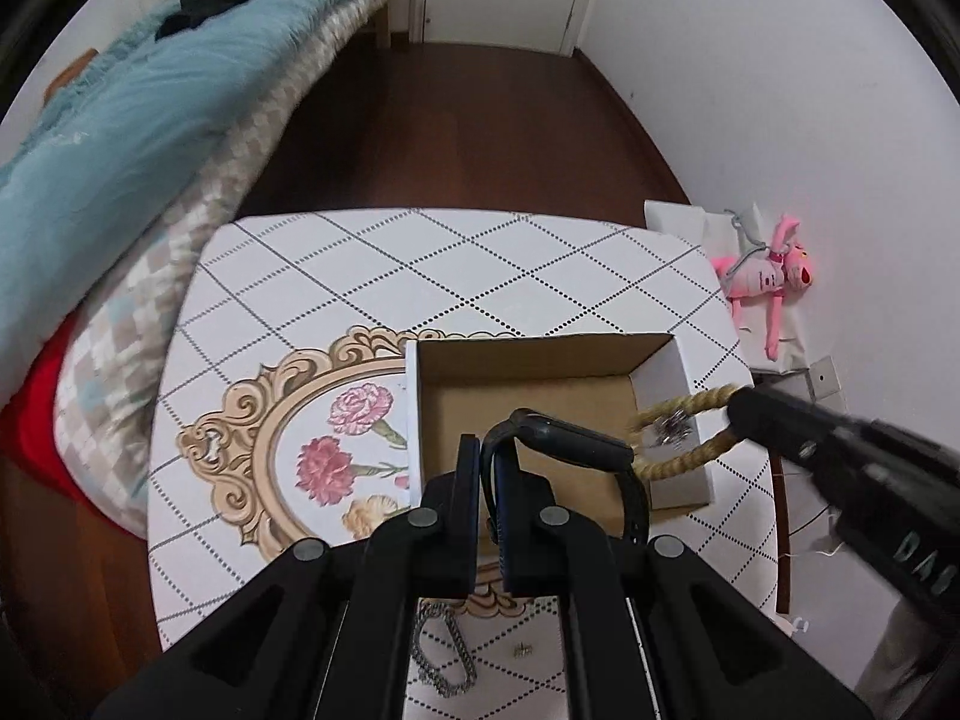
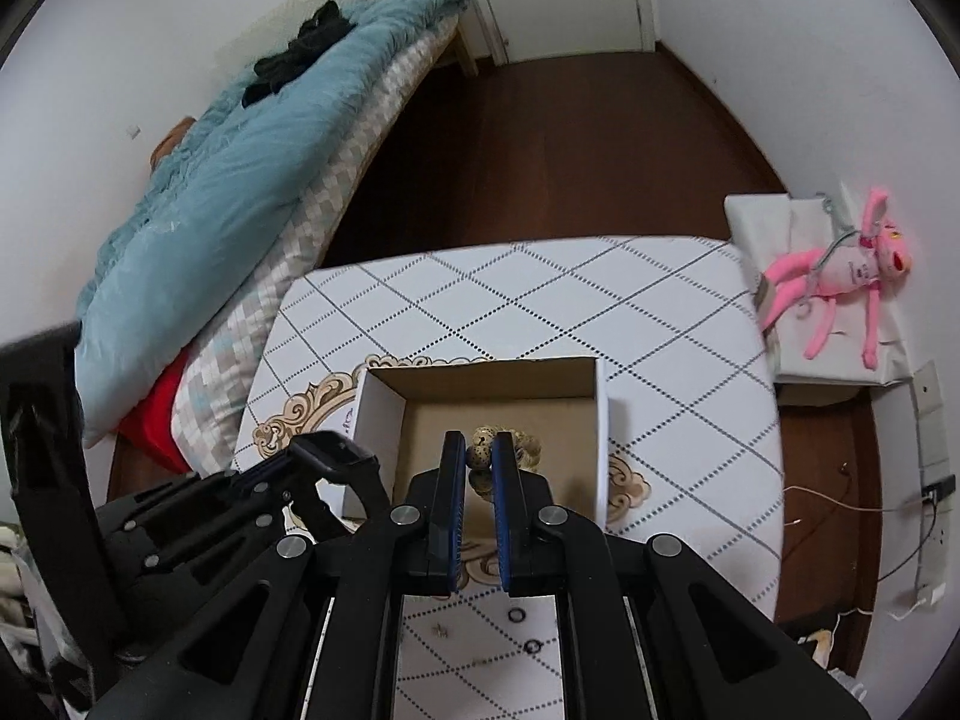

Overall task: Organize jewelry
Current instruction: 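Carry the band with the left gripper into the box while the right gripper drops the bead bracelet beside it, then lift both open grippers out of the white box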

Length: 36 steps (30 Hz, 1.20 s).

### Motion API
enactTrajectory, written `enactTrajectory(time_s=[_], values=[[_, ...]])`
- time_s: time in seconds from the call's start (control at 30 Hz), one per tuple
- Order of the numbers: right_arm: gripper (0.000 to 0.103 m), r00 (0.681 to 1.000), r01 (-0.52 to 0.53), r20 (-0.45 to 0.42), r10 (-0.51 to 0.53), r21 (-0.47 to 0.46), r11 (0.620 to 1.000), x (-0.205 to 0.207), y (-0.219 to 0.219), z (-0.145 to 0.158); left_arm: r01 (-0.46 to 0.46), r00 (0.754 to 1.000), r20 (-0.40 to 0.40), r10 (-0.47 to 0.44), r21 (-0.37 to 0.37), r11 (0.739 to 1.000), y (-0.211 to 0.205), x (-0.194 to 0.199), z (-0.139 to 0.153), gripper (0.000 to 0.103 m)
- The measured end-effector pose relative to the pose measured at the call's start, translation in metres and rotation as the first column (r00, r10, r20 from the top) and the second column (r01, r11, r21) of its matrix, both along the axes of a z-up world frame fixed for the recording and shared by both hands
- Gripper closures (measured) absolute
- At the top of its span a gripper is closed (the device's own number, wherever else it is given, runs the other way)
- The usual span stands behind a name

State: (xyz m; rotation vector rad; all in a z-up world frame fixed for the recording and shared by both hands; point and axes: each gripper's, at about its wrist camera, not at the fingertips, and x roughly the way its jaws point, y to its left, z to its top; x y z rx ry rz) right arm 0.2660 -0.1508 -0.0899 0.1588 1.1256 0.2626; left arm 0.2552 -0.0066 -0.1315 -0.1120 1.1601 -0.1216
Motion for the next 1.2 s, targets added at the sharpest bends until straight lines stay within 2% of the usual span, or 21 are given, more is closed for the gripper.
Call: enactTrajectory(time_s=[0.23,0.33,0.37,0.4,0.43,0.47,0.5,0.53,0.57,0.6,0.63,0.67,0.7,0.8,1.03,1.2], values=[[0.094,0.996,-0.010,-0.094,0.013,0.033,0.999,0.029,0.003,-0.041,-0.010,0.993,-0.121,0.008,-0.020,1.000,0.004,0.032,-0.021,0.087],[0.093,0.987,-0.022,-0.156,0.025,0.022,1.000,0.040,0.000,-0.059,-0.027,0.993,-0.117,0.025,-0.019,0.999,0.006,0.035,-0.023,0.047],[0.090,0.981,-0.017,-0.195,0.020,0.018,1.000,0.043,-0.003,-0.069,-0.031,0.994,-0.103,0.030,-0.007,0.999,0.007,0.034,-0.021,0.029],[0.078,0.977,-0.014,-0.212,0.017,0.017,1.000,0.044,-0.006,-0.073,-0.038,0.995,-0.088,0.039,0.006,0.999,0.008,0.034,-0.020,0.023],[0.068,0.975,-0.006,-0.222,0.008,0.010,1.000,0.044,-0.010,-0.077,-0.040,0.996,-0.081,0.041,0.015,0.999,0.009,0.034,-0.019,0.020],[0.050,0.976,0.006,-0.220,-0.006,-0.003,1.000,0.042,-0.014,-0.080,-0.041,0.996,-0.077,0.043,0.028,0.999,0.010,0.033,-0.019,0.018],[0.044,0.978,0.010,-0.210,-0.012,-0.010,1.000,0.040,-0.017,-0.079,-0.049,0.996,-0.070,0.052,0.043,0.998,0.011,0.032,-0.019,0.017],[0.044,0.980,0.015,-0.197,-0.021,-0.029,0.999,0.038,-0.020,-0.079,-0.058,0.996,-0.060,0.061,0.058,0.997,0.013,0.031,-0.019,0.017],[0.043,0.983,0.016,-0.181,-0.029,-0.070,0.997,0.034,-0.020,-0.078,-0.062,0.997,-0.048,0.066,0.077,0.995,0.013,0.029,-0.020,0.010],[0.038,0.985,0.016,-0.170,-0.031,-0.092,0.996,0.032,-0.020,-0.077,-0.068,0.997,-0.038,0.072,0.099,0.993,0.014,0.027,-0.021,0.000],[0.033,0.988,0.016,-0.152,-0.037,-0.133,0.991,0.028,-0.019,-0.076,-0.075,0.997,-0.026,0.078,0.116,0.990,0.015,0.025,-0.022,0.000],[0.021,0.991,0.017,-0.130,-0.043,-0.196,0.980,0.025,-0.017,-0.076,-0.080,0.997,-0.007,0.082,0.131,0.988,0.015,0.022,-0.023,0.000],[0.013,0.993,0.020,-0.111,-0.048,-0.240,0.971,0.024,-0.016,-0.073,-0.081,0.997,0.004,0.082,0.142,0.986,0.016,0.019,-0.025,0.000],[0.004,0.995,0.022,-0.081,-0.052,-0.336,0.941,0.017,-0.011,-0.078,-0.086,0.996,0.031,0.082,0.181,0.980,0.016,0.010,-0.032,0.000],[0.003,0.995,0.027,-0.081,-0.060,-0.364,0.931,0.006,-0.005,-0.095,-0.108,0.994,0.047,0.100,0.212,0.971,0.018,-0.003,-0.038,0.000],[0.003,0.995,0.060,-0.052,-0.084,-0.361,0.931,0.000,-0.004,-0.087,-0.121,0.992,0.062,0.110,0.200,0.972,0.020,-0.012,-0.032,0.000]])
